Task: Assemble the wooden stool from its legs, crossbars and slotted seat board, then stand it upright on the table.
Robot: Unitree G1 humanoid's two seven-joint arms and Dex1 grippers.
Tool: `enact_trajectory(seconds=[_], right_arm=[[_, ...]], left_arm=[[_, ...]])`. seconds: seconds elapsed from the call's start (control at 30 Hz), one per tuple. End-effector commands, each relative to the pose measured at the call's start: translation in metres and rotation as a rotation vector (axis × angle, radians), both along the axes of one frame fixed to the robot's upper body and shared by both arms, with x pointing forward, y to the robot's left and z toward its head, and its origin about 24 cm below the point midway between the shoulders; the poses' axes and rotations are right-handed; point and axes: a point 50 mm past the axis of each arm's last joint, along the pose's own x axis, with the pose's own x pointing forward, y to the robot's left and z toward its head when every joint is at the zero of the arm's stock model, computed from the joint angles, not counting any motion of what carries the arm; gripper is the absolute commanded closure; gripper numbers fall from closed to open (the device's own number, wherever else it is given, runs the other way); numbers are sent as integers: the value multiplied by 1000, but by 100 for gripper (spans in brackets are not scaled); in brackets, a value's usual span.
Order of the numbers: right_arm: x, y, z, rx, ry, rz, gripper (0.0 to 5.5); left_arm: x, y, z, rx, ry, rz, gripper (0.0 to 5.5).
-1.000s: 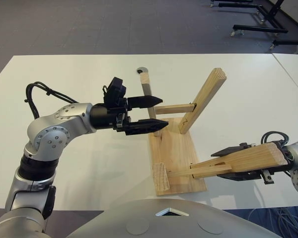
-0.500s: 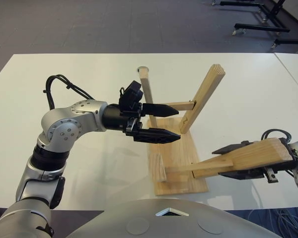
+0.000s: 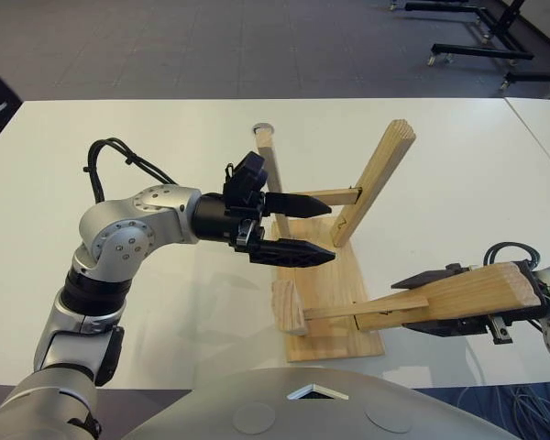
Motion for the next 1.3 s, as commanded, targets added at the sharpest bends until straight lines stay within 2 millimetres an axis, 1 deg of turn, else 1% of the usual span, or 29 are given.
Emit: enact_trajectory(seconds=[0.03,0.13,0.27,0.47,0.63,0.8,0.93,1.07,1.3], right_arm=[[6,0,9,28,-46,-11,345],[2,1,8,24,-31,-1,345],[-2,3,2,12,-29,5,345],[-11,5,-8,-22,24,34,345],[-14,6,-18,-56,-23,25,345],[-7,6,-11,-23,-93,11,345],[-4,6,-8,-24,-99,11,345],[-6,6,-9,-27,-94,17,345],[-8,6,-10,-30,-92,22,345]], left_arm=[[-3,-2,-2,25,3,-16,115],[-3,-3,-1,23,0,-24,115],[-2,-4,-1,27,-2,-35,115],[-2,-4,-2,27,-5,-37,115],[-3,-3,-3,24,-3,-35,115],[-4,-2,-3,20,2,-36,115],[-4,-7,-6,12,21,-58,115],[-7,-12,-6,8,31,-90,115],[-11,-16,-11,13,110,-133,115]])
